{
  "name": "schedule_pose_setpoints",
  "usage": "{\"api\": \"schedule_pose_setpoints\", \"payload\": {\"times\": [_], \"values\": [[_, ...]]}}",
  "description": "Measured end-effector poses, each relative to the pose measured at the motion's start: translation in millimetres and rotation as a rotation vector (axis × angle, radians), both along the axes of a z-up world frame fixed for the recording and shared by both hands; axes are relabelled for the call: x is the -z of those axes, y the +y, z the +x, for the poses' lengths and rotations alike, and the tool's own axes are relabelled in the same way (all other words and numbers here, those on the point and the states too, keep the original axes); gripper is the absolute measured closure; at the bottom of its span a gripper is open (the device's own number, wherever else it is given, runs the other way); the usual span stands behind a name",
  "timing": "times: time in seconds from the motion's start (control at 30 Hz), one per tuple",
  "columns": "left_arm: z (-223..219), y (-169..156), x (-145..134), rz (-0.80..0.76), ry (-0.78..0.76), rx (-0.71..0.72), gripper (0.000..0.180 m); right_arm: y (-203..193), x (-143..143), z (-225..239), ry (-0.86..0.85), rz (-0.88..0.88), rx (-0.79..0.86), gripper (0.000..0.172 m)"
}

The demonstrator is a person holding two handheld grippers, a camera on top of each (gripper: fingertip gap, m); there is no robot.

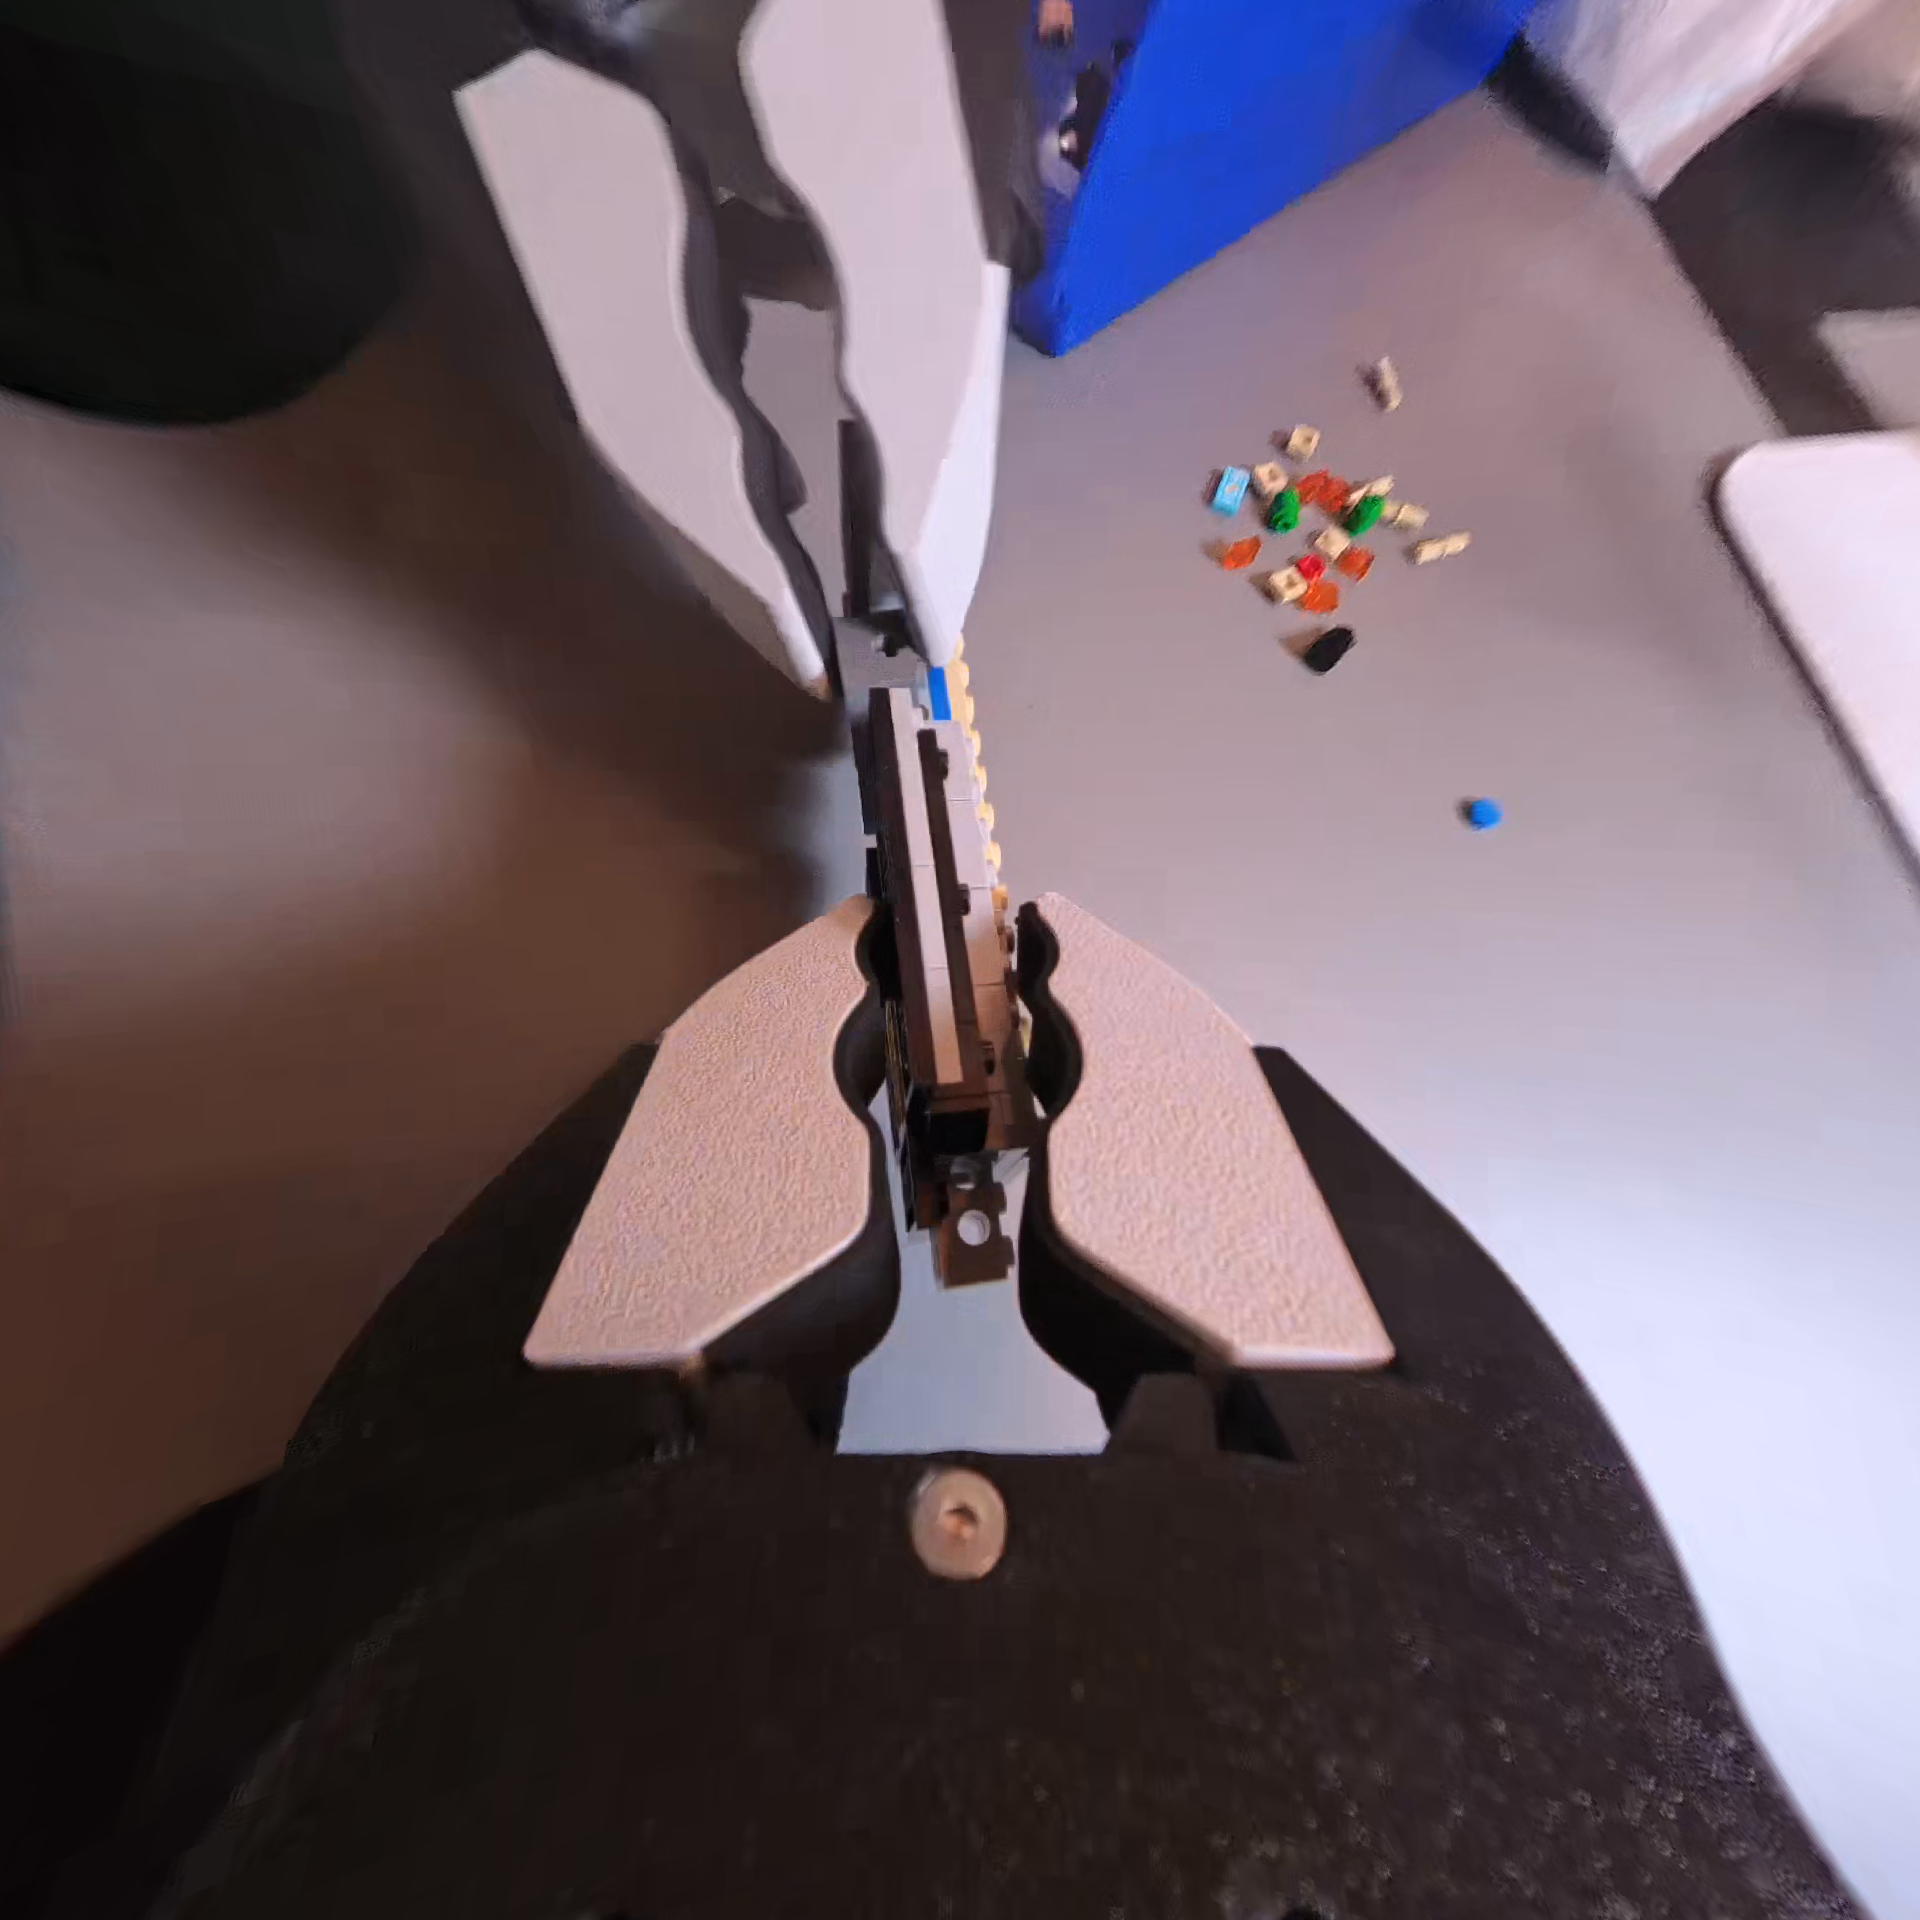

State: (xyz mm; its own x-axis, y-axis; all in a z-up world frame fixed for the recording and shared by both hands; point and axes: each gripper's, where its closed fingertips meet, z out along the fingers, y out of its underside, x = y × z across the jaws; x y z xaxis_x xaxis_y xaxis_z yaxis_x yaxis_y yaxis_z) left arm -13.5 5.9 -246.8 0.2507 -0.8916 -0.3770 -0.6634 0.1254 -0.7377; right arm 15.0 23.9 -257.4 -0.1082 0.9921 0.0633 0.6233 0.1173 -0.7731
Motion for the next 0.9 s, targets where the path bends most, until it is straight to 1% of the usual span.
{"api": "schedule_pose_setpoints", "payload": {"times": [0.07, 0.17, 0.2, 0.27, 0.37, 0.47, 0.5, 0.57, 0.6, 0.63, 0.7, 0.77, 0.83, 0.9], "values": [[0, 0, 5, 0.108, 0.118, 0.011, 0.165, -1, 9, 1, -0.027, -0.118, 0.025, 0.148], [-1, 3, 10, 0.278, 0.244, 0.025, 0.164, 0, 15, 1, -0.049, -0.19, 0.05, 0.148], [-1, 3, 9, 0.313, 0.269, 0.026, 0.164, -1, 15, 1, -0.053, -0.201, 0.051, 0.147], [-2, 2, 7, 0.316, 0.246, 0.031, 0.164, -4, 15, 1, -0.065, -0.196, 0.039, 0.147], [-1, -2, 3, 0.267, 0.159, 0.048, 0.165, -7, 11, 1, -0.066, -0.213, 0.032, 0.148], [1, -7, -2, 0.154, 0.023, 0.06, 0.166, -10, 8, 4, -0.082, -0.176, -0.001, 0.147], [2, -8, -4, 0.141, -0.013, 0.069, 0.166, -12, 6, 4, -0.087, -0.173, -0.015, 0.148], [6, -15, -7, 0.212, -0.038, 0.117, 0.166, -17, 0, 7, -0.07, -0.22, -0.054, 0.148], [7, -17, -6, 0.23, -0.019, 0.121, 0.166, -19, -1, 8, -0.064, -0.234, -0.085, 0.148], [8, -15, -4, 0.197, 0.0, 0.101, 0.166, -19, 2, 9, -0.066, -0.218, -0.099, 0.148], [6, -14, 4, 0.062, 0.023, 0.068, 0.166, -18, 10, 9, -0.106, -0.154, -0.094, 0.148], [6, -17, 3, -0.043, -0.032, 0.082, 0.166, -20, 15, 9, -0.14, -0.056, -0.107, 0.149], [7, -19, 1, -0.114, -0.076, 0.085, 0.166, -21, 15, 8, -0.148, -0.077, -0.101, 0.149], [7, -21, 3, -0.18, -0.082, 0.1, 0.167, -22, 16, 7, -0.143, -0.131, -0.104, 0.148]]}}
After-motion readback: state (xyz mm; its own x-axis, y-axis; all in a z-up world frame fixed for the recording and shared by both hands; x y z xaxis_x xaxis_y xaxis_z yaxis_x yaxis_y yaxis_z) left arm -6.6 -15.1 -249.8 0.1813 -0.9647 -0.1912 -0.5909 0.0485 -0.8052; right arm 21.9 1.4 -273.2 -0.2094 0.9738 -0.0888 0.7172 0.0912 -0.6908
